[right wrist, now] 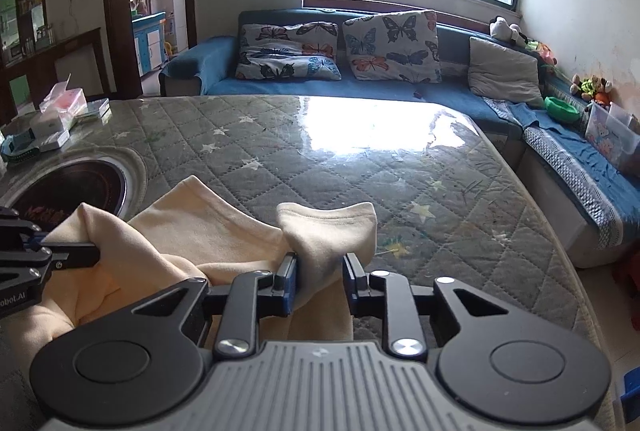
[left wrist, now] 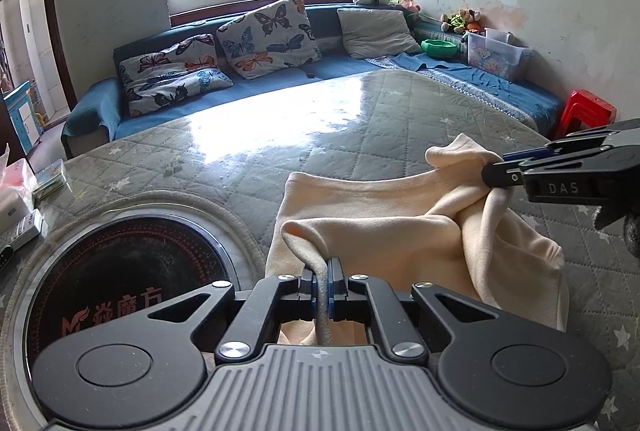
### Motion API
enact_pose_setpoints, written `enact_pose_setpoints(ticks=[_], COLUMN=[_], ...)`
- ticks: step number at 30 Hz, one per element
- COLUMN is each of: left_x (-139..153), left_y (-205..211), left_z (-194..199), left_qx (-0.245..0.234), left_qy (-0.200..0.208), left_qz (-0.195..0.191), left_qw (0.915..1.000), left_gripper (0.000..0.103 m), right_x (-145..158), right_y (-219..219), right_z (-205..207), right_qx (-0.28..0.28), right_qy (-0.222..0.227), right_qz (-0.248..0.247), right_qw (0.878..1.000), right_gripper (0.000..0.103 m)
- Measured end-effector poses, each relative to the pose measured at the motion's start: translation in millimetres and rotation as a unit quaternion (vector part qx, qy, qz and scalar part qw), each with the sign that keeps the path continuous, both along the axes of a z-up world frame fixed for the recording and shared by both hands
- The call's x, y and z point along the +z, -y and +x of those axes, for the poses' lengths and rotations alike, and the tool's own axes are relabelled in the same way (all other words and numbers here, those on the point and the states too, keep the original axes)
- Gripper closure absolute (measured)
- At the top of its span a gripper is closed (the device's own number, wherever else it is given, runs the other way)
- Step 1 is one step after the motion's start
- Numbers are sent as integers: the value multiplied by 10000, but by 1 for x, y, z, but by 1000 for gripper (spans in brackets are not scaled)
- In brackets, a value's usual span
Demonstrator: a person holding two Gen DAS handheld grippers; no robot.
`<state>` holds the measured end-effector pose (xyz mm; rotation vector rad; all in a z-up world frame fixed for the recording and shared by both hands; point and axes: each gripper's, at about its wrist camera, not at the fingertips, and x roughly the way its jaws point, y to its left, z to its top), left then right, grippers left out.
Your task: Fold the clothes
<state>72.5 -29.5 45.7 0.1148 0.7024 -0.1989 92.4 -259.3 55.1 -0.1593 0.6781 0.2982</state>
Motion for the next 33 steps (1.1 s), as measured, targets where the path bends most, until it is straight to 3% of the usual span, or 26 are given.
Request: enact_pose_setpoints(ticks=[11,17,27,33], left_x=[-5,-4,3,-1], left_y=[-7,-9,-38,-61], left_z=[-2,-3,-33,-70], left_qx=[117,135,365,508], left_qy=[-25,-8,98,-101], left_qz=[55,38,-173,-304], left_qw=[9999,9999,9991,9982], left_gripper=[98,98,100,100], right_x=[-2,4,12,-4], right_y=[7,24,108,164], right_z=[-9,-20,-55,-87], right_qx=[-71,-280,-1176,-1745], right_qy=[67,321,511,350], right_qz=[-74,-111,-269,-420], right_qw=[9999,9990,9914,9831], right_gripper=[96,99,99,99])
